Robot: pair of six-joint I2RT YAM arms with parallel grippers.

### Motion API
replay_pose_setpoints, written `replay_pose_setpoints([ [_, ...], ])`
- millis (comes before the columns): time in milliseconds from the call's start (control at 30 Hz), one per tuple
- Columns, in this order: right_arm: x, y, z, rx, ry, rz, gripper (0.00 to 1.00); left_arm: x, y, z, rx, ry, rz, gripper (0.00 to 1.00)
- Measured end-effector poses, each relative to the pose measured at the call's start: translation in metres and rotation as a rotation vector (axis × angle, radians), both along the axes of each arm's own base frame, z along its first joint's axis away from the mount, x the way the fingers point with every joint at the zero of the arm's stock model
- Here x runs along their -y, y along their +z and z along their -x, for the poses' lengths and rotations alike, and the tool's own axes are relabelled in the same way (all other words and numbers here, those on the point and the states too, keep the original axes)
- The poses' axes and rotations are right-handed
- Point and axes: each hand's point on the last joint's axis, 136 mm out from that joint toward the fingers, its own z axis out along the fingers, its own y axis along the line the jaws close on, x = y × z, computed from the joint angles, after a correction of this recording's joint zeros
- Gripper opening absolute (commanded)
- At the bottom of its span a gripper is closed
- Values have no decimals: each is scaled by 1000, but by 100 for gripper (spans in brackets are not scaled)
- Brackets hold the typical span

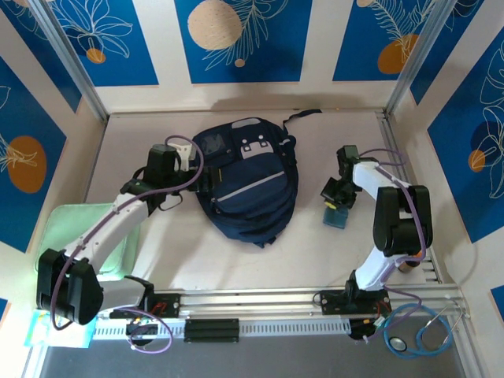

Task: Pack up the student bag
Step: Pick up the card holder from the middle-right of the table, then place the card holder in the student bag.

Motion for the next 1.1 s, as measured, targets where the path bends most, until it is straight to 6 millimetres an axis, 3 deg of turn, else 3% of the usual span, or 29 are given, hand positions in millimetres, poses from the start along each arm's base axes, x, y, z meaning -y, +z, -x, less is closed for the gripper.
replay_pose_setpoints([
  [133, -21, 9, -7, 23, 29, -59, 0, 1, -1, 1, -7, -7, 3, 100],
  [333, -28, 29, -14, 77, 33, -114, 0, 5, -4, 2, -25, -24, 16, 100],
  [600, -56, 127, -23, 368, 85, -360, 1, 34, -7, 2, -100, -69, 141, 100],
  [867, -124, 194, -27, 500, 227, -740, 1, 85, 3, 2, -114, -136, 237, 99],
  [967, -155, 205, -27, 498, 302, -853, 1, 101, 0, 1, -134, -143, 256, 93],
  [1100, -180, 189, -30, 428, 339, -924, 1, 120, -17, -2, -186, -130, 267, 80],
])
